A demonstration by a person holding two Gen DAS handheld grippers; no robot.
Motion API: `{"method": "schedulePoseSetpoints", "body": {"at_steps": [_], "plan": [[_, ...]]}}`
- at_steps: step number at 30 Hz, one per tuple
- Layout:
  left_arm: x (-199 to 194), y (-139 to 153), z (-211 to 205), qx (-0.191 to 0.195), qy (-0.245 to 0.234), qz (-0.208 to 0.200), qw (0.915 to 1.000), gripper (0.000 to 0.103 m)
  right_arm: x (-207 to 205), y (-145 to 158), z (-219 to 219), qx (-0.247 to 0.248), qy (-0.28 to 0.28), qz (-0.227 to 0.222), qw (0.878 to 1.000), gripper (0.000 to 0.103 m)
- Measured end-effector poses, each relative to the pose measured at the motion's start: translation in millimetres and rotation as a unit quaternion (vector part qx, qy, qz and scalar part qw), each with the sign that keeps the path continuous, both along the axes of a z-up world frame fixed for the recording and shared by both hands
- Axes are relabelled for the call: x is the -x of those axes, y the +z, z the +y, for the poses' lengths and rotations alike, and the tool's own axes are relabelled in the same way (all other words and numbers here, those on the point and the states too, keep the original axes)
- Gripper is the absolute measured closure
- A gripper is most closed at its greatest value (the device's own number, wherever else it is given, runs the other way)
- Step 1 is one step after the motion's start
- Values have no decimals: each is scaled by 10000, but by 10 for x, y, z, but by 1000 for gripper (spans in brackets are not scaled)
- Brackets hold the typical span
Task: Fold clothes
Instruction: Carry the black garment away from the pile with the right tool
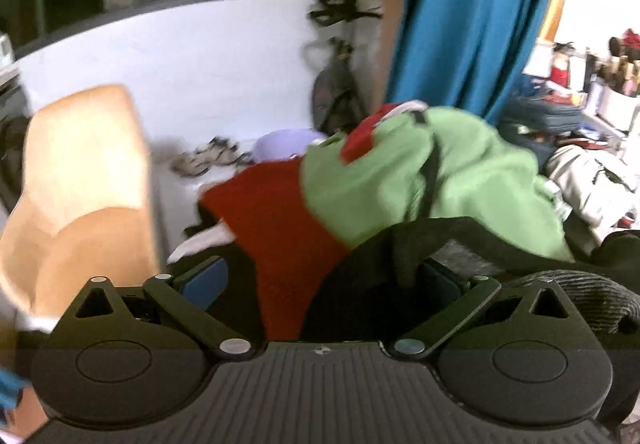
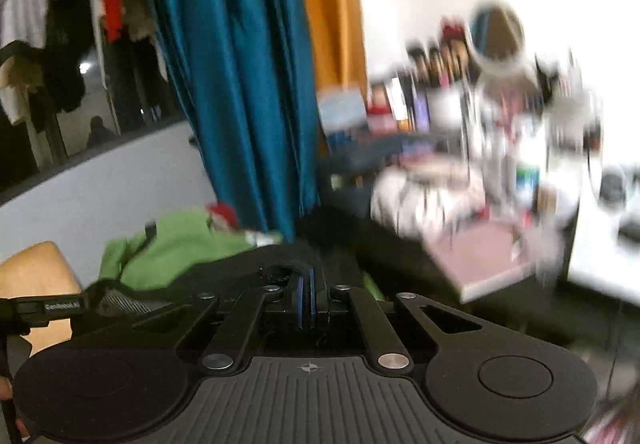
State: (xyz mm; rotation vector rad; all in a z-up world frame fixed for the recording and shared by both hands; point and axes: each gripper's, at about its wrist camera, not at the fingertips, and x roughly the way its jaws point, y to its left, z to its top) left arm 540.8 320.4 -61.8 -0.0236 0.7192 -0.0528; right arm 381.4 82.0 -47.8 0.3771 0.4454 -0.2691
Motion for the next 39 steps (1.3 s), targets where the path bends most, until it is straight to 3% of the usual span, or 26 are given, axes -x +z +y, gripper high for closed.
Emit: {"method": "schedulePoseSetpoints", "body": {"at_steps": [4, 5, 10, 16, 18, 20, 23, 25, 27, 29, 31, 34, 37, 39], "plan": [[27, -143, 79, -72, 167, 400, 9990, 1, -6, -308, -106, -692, 115, 281, 9971, 90], [21, -174, 73, -95, 158, 475, 9987, 1, -18, -369, -118, -758, 139, 316, 9965, 85], [-40, -324, 62, 12, 43, 731, 9973, 1, -153, -554, -178, -1039, 176, 320, 9939, 79], [-64, -508, 220, 677, 54, 1039, 9923, 0, -334, -491, -146, -402, 529, 221, 9975, 69], [-38, -571, 276, 848, 70, 1165, 9895, 0, -398, -466, -183, -412, 620, 355, 9966, 74], [31, -561, 298, 917, 79, 1078, 9899, 3, -423, -414, -225, -564, 749, 372, 9949, 97], [128, -506, 298, 1046, 40, 911, 9903, 25, -328, -166, -207, -543, 906, -46, 9944, 98], [204, -440, 265, 994, 126, 826, 9915, 26, -218, 116, -166, -470, 1112, -580, 9910, 98], [266, -359, 214, 935, 238, 815, 9920, 17, -94, 443, -108, -351, 1455, -1166, 9818, 98], [334, -281, 159, 1019, 323, 901, 9902, 7, 63, 768, -13, -35, 2025, -1741, 9637, 99], [469, -191, 38, 1006, 317, 834, 9909, 7, 200, 949, 29, 201, 2485, -1972, 9481, 99], [680, -136, -210, 775, 359, 730, 9937, 6, 419, 1089, -43, 111, 3103, -2143, 9261, 99], [887, -115, -473, 534, 447, 688, 9952, 6, 723, 1169, -270, -76, 3250, -2409, 9145, 100], [996, -121, -565, 634, 612, 865, 9923, 8, 950, 1227, -486, -185, 3208, -2614, 9102, 100]]}}
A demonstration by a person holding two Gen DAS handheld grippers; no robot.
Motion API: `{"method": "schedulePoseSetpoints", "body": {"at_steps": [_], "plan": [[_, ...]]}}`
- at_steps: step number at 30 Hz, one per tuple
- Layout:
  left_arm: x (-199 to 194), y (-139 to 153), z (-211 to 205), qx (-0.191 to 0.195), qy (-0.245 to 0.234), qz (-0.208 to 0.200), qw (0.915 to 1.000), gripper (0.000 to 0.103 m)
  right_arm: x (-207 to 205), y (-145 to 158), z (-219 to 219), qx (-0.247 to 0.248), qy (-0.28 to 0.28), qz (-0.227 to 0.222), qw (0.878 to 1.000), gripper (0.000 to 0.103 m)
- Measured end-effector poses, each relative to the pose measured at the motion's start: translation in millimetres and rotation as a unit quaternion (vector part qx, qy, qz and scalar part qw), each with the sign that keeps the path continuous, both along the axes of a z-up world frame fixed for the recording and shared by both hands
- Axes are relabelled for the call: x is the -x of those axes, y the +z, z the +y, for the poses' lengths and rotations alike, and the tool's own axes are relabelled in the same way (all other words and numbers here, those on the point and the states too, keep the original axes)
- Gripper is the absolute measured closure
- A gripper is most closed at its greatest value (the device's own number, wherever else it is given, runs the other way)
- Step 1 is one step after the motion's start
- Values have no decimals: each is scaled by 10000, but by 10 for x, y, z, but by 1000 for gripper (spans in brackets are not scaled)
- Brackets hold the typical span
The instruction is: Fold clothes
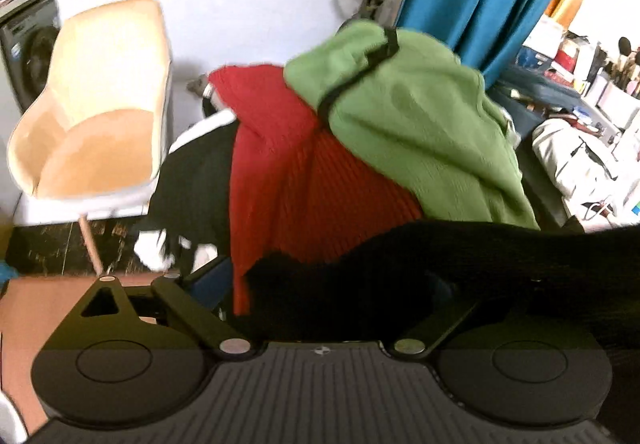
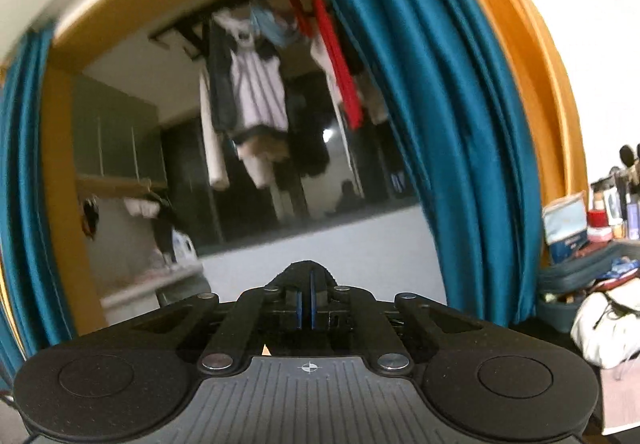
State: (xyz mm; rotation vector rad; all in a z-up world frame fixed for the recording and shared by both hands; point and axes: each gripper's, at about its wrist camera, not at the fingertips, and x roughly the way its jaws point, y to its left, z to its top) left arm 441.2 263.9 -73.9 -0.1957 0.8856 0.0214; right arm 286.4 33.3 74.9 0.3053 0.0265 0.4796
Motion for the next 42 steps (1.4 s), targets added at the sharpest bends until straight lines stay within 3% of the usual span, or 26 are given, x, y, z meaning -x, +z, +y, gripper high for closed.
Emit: {"method": "schedulePoseSetpoints", "body": {"at_steps": [5, 7, 9, 11, 12, 15, 18, 21, 26, 28, 31, 34, 37, 40, 41, 42], "plan": [[349, 155, -180, 372, 32, -278, 9989, 28, 535, 125, -727, -455, -220, -172, 9986, 100], [510, 336, -270, 466, 54, -485, 9977, 44, 659, 129, -997, -444, -396, -98, 9982, 100], [643, 601, -357, 568, 30, -843, 9948, 74, 745, 126, -1251, -493, -604, 42, 9969, 100], [760, 925, -430, 551, -34, -1381, 9889, 87, 847, 128, -1485, -659, -803, 145, 9945, 100], [844, 1113, -471, 512, -70, -1752, 9832, 87, 908, 140, -1594, -757, -900, 169, 9929, 100], [1065, 1704, -611, 444, -371, -2876, 9560, 90, 1105, 198, -1827, -842, -1267, 26, 9884, 100], [1311, 2199, -785, 583, -872, -3803, 9189, 91, 1435, 323, -1952, -804, -1696, -279, 9818, 100], [1507, 2531, -918, 966, -1427, -4377, 8824, 91, 1774, 481, -1982, -721, -2188, -503, 9718, 100], [1821, 2829, -1010, 1734, -2342, -4877, 8230, 91, 2564, 789, -1838, -582, -3179, -671, 9439, 100], [1909, 2886, -1047, 2070, -2622, -4966, 8011, 91, 2903, 911, -1665, -319, -3635, -768, 9279, 99], [1982, 2895, -1163, 2581, -3062, -4922, 7729, 91, 3333, 1067, -1354, 329, -4460, -747, 8913, 97], [2096, 2822, -1349, 3058, -3475, -4764, 7475, 91, 3750, 1178, -1079, 593, -5167, -569, 8522, 98], [2238, 2719, -1596, 3585, -3856, -4398, 7276, 91, 4204, 1288, -756, 854, -5753, -661, 8108, 99], [2495, 2657, -1930, 3845, -4261, -4018, 7135, 91, 4490, 1317, -539, 1519, -6369, -443, 7545, 99], [2559, 2638, -2045, 3878, -4402, -3903, 7096, 91, 4578, 1291, -536, 1562, -6519, -280, 7415, 99], [2662, 2610, -2149, 3877, -4532, -3839, 7050, 91, 4701, 1245, -556, 1460, -6590, -223, 7375, 99]]}}
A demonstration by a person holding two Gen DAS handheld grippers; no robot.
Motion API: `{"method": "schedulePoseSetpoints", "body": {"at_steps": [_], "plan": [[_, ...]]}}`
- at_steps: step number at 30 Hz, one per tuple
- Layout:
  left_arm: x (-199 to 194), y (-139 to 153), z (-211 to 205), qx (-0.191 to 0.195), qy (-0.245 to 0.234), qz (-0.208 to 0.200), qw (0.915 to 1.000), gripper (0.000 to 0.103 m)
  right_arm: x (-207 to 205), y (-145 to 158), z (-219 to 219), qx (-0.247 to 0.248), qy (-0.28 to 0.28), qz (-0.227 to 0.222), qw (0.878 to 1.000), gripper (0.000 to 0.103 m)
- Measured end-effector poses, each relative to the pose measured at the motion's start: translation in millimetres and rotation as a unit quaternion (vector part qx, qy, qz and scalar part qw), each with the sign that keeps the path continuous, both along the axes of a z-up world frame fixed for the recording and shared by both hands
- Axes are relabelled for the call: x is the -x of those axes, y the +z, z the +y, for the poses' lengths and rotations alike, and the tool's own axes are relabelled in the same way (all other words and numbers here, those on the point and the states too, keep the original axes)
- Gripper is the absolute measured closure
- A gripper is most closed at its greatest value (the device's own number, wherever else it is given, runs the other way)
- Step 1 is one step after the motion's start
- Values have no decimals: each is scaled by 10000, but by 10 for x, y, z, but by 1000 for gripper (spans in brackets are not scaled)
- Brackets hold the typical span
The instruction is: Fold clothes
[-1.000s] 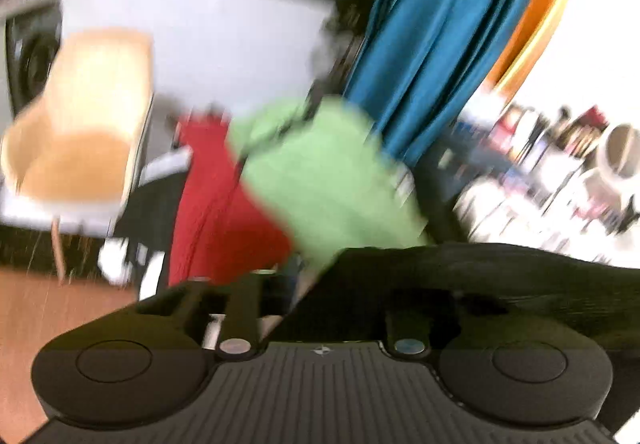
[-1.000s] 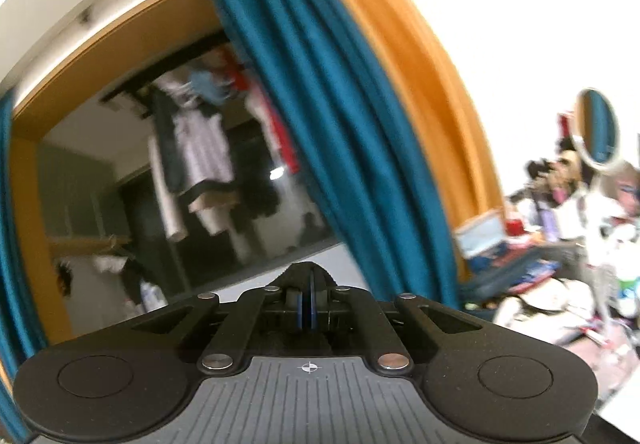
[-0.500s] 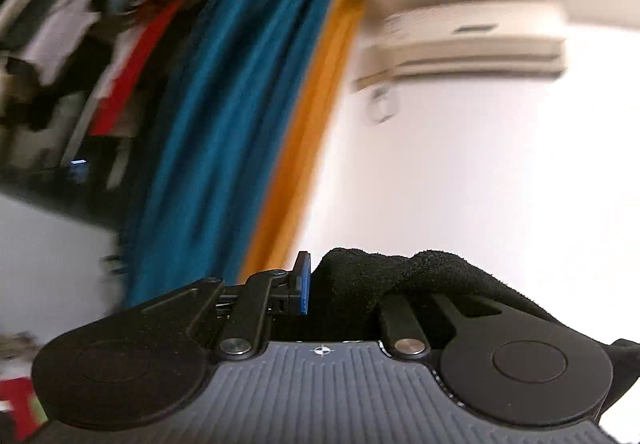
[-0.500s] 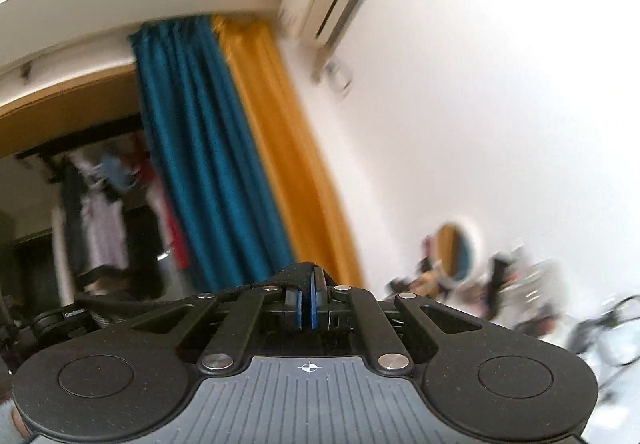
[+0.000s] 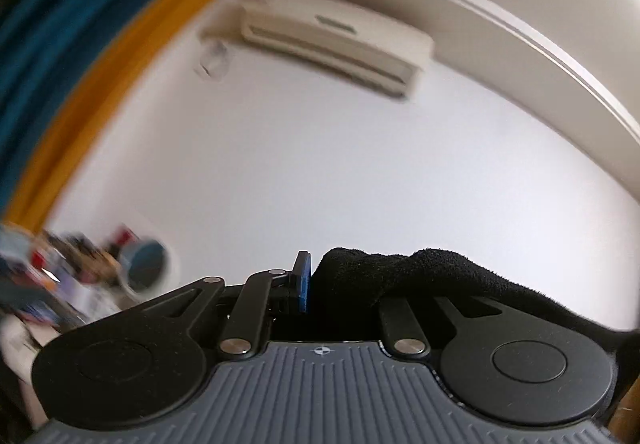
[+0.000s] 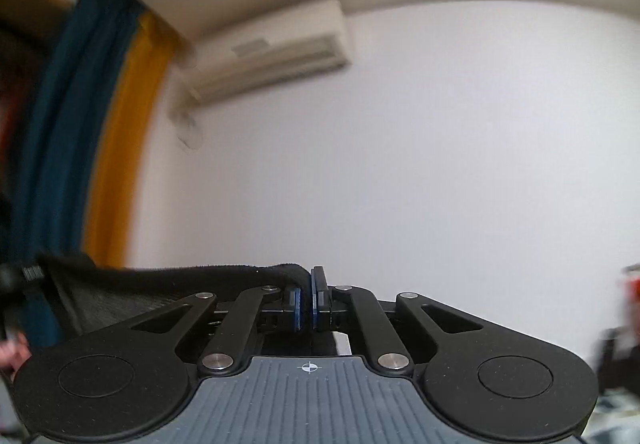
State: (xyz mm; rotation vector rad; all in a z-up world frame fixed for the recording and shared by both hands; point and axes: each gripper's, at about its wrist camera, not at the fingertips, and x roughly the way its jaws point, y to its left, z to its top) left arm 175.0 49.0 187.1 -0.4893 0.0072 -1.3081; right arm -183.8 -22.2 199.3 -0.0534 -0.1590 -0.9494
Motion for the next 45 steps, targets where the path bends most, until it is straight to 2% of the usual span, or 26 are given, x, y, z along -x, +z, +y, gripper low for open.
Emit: {"method": "schedulePoseSetpoints", "body": {"at_steps": [2, 5, 9, 12, 15, 19, 22, 25, 27, 30, 37, 42, 45], "plan": [[217, -45, -194, -99, -217, -91, 9997, 91, 258, -106, -37, -183, -119, -147, 9997, 99], [582, -71, -512, -100, -465, -286, 9985, 91, 616, -261, -153, -171, -487, -201, 9985, 99], [1170, -99, -989, 141, -679, -450, 9966, 91, 1139, -339, -518, -142, -705, -336, 9968, 99], [1600, -105, -1457, 148, -713, -447, 9963, 91, 1667, -230, -939, -203, -691, -484, 9962, 99], [1922, -86, -1930, 105, -775, -276, 9966, 91, 2113, -106, -1451, -201, -666, -451, 9966, 99], [2272, -68, -2379, 200, -614, -297, 9975, 91, 2470, 102, -2070, -7, -764, -234, 9968, 99], [2428, -101, -2522, 212, -570, -351, 9975, 91, 2687, 132, -2296, 136, -702, -232, 9972, 99], [2595, -191, -2709, 31, -709, -439, 9965, 91, 2793, 47, -2505, 208, -843, -122, 9961, 99], [2657, -277, -2884, -200, -860, -469, 9950, 91, 2849, -25, -2781, -39, -898, -197, 9958, 99], [2631, -429, -3177, -375, -894, -304, 9948, 91, 2899, -139, -3163, -334, -921, -280, 9948, 99], [2361, -654, -4088, -527, -851, -14, 9950, 91, 2588, -168, -4117, -324, -1149, 293, 9924, 99], [2104, -796, -4996, -856, -776, -6, 9933, 91, 2222, -351, -5123, -621, -1466, 577, 9856, 99], [1949, -917, -5475, -926, -616, -52, 9938, 91, 2008, -506, -5687, -730, -1621, 536, 9826, 99]]}}
